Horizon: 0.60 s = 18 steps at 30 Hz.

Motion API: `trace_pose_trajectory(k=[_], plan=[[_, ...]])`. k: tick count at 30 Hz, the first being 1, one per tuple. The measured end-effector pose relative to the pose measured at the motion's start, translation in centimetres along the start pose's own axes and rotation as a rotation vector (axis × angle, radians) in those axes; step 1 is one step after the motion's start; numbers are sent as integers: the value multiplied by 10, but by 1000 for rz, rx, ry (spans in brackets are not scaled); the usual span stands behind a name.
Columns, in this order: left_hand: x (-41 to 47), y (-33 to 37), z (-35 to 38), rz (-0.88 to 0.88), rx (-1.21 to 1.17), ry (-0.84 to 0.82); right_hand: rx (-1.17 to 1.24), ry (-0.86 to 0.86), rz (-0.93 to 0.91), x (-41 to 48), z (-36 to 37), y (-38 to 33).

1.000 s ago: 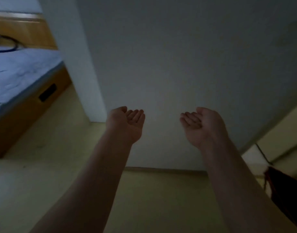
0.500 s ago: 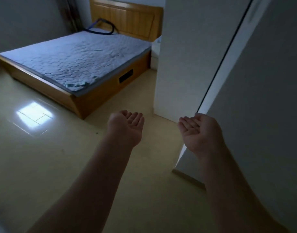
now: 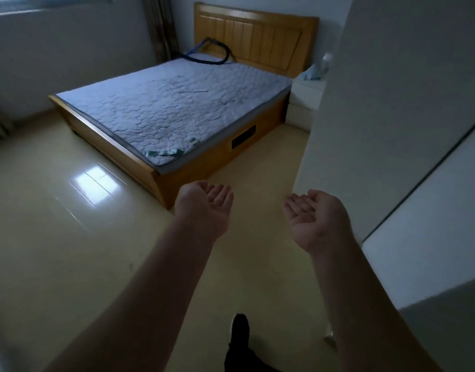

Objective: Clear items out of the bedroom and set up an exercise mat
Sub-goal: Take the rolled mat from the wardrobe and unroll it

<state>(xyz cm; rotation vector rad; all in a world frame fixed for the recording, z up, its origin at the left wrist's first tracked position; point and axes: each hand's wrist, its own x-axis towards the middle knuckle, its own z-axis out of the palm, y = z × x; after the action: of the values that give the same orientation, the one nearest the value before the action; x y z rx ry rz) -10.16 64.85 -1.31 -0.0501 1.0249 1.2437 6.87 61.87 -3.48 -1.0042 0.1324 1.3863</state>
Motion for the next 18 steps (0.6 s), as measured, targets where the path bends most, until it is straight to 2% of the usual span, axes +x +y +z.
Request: trace_pose_trajectory(k=[8, 12, 18], plan=[[142, 115, 115, 121, -58, 28, -10, -64, 42, 136, 171, -38], [199, 150, 146, 102, -103, 42, -37, -71, 52, 188, 228, -47], [328, 210, 228, 42, -132, 5, -55, -51, -9, 317, 329, -63]])
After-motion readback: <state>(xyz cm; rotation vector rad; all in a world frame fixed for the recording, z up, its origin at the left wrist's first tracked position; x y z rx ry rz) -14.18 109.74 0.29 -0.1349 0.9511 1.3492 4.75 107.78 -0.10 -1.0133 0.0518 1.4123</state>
